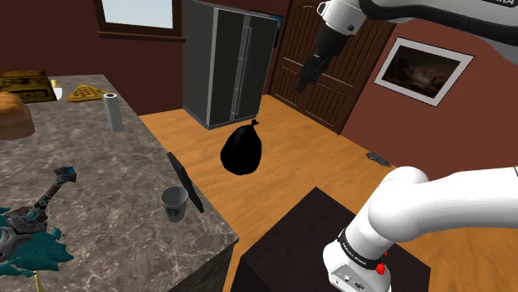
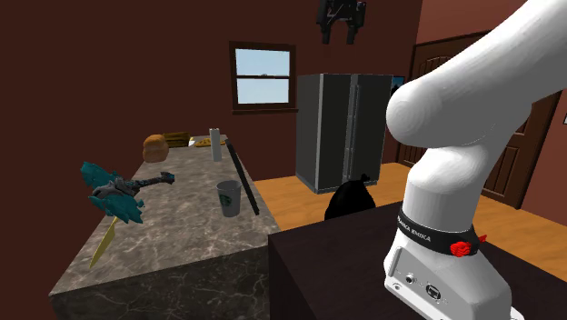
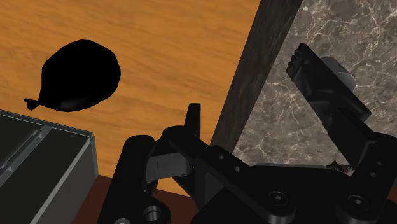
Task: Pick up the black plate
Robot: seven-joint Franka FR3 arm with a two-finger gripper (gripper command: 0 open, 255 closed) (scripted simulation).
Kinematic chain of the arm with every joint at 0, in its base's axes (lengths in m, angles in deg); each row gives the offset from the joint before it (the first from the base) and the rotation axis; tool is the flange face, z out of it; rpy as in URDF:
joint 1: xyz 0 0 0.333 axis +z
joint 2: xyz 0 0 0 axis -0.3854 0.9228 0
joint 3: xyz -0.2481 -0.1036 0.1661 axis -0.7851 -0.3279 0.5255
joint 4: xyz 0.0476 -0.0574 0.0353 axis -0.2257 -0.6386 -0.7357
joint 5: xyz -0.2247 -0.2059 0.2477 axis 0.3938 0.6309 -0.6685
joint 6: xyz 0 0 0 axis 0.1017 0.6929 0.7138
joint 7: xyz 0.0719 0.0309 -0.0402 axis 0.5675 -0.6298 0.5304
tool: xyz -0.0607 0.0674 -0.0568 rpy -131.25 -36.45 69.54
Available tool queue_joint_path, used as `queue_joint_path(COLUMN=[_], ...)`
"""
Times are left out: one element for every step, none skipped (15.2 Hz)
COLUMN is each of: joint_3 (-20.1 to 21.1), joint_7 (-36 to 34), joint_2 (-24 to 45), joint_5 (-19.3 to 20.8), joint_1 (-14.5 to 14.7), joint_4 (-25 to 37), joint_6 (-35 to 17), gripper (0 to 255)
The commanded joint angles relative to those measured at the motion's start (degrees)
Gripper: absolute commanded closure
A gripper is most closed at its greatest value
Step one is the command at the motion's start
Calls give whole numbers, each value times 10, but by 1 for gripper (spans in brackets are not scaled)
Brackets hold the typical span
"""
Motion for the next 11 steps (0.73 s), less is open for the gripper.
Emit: queue_joint_path(joint_3=[0, 14, 28, 42, 56, 70, 84, 97, 111, 124, 137], joint_7=[0, -17, -34, -50, -67, -84, -102, -119, -136, -154, -171], joint_2=[0, 11, 23, 36, 49, 64, 79, 95, 112, 129, 147], joint_5=[0, -2, -3, -4, -5, -5, -5, -5, -4, -2, 0], joint_1=[0, 1, 1, 1, 1, 1, 1, 0, 0, -1, -2], joint_4=[0, -1, -2, -1, 0, 2, 5, 9, 13, 18, 24], joint_6=[0, -6, -13, -19, -25, -31, -37, -42, -48, -52, -57], gripper=[0, 0, 0, 0, 0, 0, 0, 0, 0, 0, 0])
